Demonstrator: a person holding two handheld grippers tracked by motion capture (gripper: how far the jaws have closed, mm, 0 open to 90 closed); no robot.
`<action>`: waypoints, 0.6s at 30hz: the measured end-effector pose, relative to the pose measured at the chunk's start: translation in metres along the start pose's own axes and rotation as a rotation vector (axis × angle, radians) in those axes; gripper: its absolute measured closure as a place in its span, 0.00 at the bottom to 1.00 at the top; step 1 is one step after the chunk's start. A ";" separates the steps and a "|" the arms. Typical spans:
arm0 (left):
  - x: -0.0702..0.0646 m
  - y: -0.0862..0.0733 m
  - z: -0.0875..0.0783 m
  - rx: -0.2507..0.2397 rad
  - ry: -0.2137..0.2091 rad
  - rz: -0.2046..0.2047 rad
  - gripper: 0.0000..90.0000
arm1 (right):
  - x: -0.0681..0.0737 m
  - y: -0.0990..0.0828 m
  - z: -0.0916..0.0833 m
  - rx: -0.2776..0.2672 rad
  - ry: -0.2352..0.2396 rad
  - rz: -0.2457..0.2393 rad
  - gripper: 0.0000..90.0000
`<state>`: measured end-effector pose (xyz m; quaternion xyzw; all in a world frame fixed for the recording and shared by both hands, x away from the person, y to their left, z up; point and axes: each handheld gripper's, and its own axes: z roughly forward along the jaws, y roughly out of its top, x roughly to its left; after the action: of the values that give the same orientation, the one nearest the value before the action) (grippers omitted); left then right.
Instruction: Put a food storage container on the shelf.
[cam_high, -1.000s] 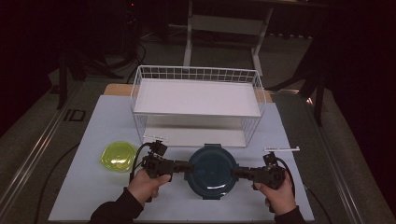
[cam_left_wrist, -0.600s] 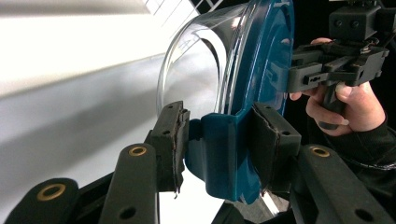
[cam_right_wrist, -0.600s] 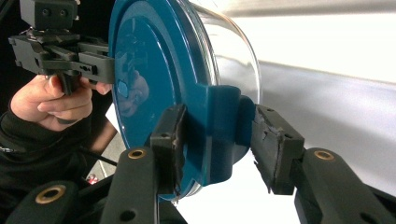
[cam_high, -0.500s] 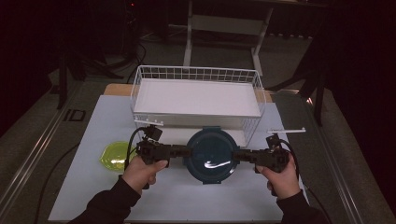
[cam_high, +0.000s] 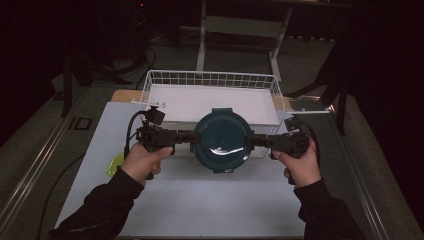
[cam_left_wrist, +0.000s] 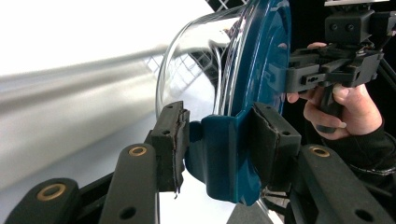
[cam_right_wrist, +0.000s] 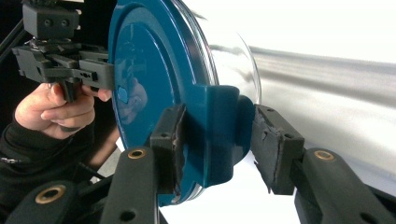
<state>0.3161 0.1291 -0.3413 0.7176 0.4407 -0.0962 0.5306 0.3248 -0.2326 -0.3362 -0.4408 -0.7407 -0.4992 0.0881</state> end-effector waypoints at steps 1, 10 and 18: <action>0.001 0.004 -0.001 -0.002 0.001 0.002 0.63 | 0.000 0.004 0.001 -0.002 0.001 0.001 0.62; 0.012 0.045 -0.005 -0.035 0.002 0.008 0.63 | -0.001 0.041 0.006 -0.026 -0.011 0.009 0.62; 0.026 0.062 -0.001 -0.056 0.012 -0.011 0.63 | -0.008 0.064 0.014 -0.032 -0.030 0.038 0.62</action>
<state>0.3773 0.1406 -0.3149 0.7006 0.4503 -0.0822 0.5474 0.3810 -0.2186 -0.3049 -0.4636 -0.7256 -0.5023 0.0793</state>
